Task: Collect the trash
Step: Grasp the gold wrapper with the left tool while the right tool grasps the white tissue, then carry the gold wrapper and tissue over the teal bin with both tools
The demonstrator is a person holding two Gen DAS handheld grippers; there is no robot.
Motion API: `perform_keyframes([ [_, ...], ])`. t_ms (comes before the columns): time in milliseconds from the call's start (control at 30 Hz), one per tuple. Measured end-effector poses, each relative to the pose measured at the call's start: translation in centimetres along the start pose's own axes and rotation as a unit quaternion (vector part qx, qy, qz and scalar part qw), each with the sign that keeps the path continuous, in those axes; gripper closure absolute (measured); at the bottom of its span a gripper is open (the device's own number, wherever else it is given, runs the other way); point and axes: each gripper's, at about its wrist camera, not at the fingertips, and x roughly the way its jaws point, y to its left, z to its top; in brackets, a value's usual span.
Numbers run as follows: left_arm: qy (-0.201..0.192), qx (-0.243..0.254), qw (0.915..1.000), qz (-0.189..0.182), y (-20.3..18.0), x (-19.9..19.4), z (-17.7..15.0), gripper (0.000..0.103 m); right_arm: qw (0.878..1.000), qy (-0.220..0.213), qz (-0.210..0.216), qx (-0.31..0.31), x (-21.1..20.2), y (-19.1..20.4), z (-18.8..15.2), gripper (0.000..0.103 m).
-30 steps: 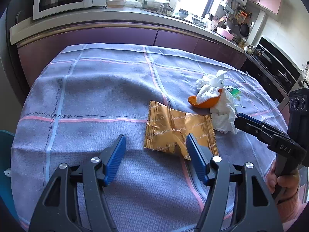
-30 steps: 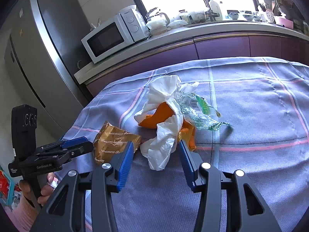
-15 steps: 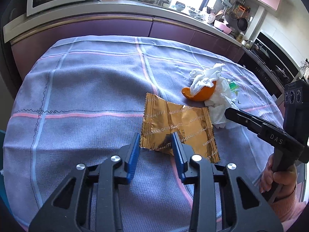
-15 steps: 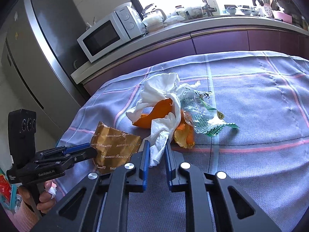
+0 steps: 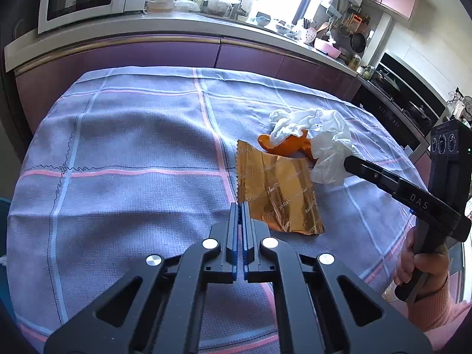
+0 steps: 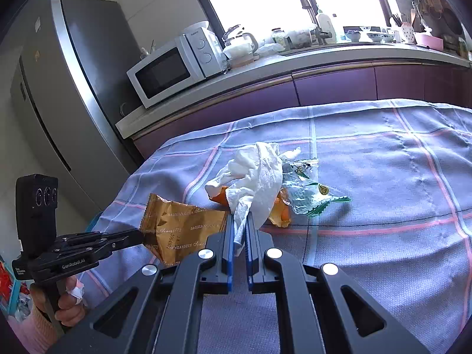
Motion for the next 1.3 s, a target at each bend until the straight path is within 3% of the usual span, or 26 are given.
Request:
perform_keyframes([
  [467,-0.034,-0.017,0.9992,-0.008,1.5,-4.8,-1.6,0.102,0.999,-0.024,0.024,-0.021,-2.0,1.7,0.1,0.097],
  [1300,-0.111,-0.075,0.9907,0.020,6.4,-14.2,-3.5,0.102,0.990,0.005,0.114,-0.082,0.8,9.5,0.0,0.097],
])
